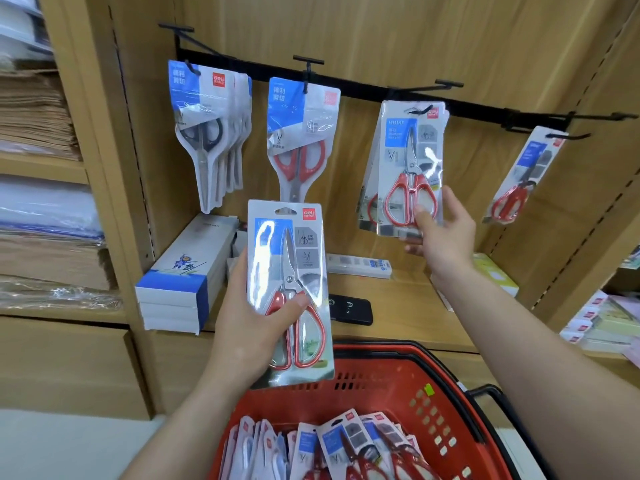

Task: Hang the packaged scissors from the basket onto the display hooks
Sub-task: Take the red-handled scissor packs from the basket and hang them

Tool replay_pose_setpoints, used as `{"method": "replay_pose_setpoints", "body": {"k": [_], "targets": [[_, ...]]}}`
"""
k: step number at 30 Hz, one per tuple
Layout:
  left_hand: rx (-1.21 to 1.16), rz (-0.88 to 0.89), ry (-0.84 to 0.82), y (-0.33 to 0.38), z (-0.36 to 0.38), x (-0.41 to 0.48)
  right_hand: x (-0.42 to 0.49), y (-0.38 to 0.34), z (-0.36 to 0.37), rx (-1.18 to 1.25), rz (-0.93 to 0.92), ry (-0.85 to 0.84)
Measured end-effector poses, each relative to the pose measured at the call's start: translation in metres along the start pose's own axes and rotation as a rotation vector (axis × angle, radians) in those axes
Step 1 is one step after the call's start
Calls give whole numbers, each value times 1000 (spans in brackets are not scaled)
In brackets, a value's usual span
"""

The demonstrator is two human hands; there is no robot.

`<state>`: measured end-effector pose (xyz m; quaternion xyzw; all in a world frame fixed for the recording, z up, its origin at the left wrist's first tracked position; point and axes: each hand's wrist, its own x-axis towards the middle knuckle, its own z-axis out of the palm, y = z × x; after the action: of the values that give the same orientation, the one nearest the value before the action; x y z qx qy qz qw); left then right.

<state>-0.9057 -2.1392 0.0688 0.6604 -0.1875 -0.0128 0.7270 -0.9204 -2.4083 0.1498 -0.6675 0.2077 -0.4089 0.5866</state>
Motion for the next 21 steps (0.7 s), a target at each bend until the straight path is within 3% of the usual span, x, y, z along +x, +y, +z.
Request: {"method": "replay_pose_setpoints", "body": {"k": [11, 15, 18, 21], "targets": [[28, 39, -19, -6, 2, 4, 38, 16, 44, -72, 59, 80], [27, 38, -17, -8, 2, 6, 30, 20, 40, -221, 105, 54], [27, 49, -12, -8, 2, 6, -13, 20, 27, -238, 197, -89], [32, 68, -4, -7, 4, 6, -81, 20, 18, -223, 278, -410]]}}
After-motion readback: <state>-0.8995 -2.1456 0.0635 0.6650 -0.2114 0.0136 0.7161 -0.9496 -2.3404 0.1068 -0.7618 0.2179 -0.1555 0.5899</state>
